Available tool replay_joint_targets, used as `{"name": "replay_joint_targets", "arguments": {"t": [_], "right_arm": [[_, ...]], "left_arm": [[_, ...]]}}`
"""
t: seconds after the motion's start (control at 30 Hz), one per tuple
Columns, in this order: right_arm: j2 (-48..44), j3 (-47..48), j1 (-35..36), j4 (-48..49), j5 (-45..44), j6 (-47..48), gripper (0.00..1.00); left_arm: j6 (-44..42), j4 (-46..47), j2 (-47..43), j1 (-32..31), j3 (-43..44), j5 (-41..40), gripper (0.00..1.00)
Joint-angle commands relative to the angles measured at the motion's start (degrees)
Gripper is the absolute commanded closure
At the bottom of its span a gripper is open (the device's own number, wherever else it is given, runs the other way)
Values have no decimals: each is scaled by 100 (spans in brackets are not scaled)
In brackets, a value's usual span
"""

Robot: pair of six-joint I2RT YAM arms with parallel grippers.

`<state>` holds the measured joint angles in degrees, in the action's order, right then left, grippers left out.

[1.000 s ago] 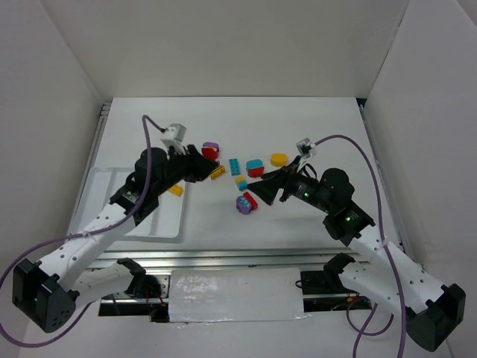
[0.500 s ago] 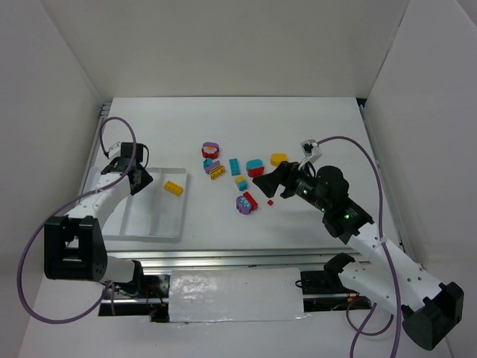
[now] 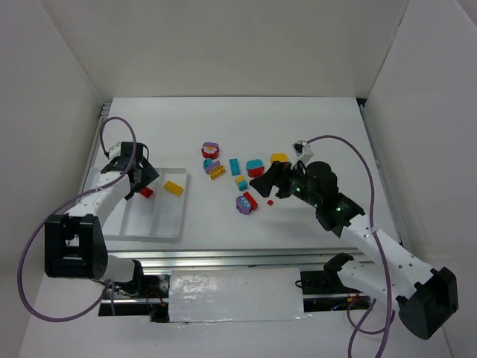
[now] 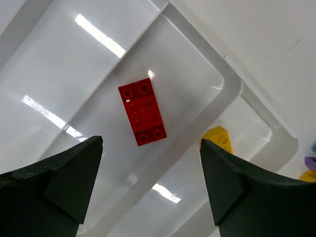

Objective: Sort the legos into containers by color

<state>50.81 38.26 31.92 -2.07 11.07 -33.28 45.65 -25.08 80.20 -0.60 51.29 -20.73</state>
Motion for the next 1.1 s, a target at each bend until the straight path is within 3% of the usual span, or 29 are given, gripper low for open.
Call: {"name": "replay_joint_targets", "arguments": {"t": [0.0,0.1,0.27,0.47,0.6,0.93,1.07], "right_arm": [[402,540,-28,-512,-455,111,0],[1140,936,-11,-1198,-975,259,0],[2046,1148,7,-1516,-1678,313,2],[2724,1368,95,-1630,-1388,743,9],[2882,1351,182,-1420,-827,1042,10],[4119,2395,420,-1885,-2328,445,11],[4850,3343,306,-2192,-2548,673,10]], "left_arm": [[-72,55,-645,8,163,322,7],[-449,354,-1365,-508,101,991,1],[-942,-13,-2096,-1564,478,1378,0],[-1488,-348,-2421,-2531,576,2255,1],[-1480,-226,-2878,-2638,225,2696,0],[-1480,-331,-3459,-2647,-216,2486,0],[-1515,-296,-3459,-2647,-251,2653,0]]}}
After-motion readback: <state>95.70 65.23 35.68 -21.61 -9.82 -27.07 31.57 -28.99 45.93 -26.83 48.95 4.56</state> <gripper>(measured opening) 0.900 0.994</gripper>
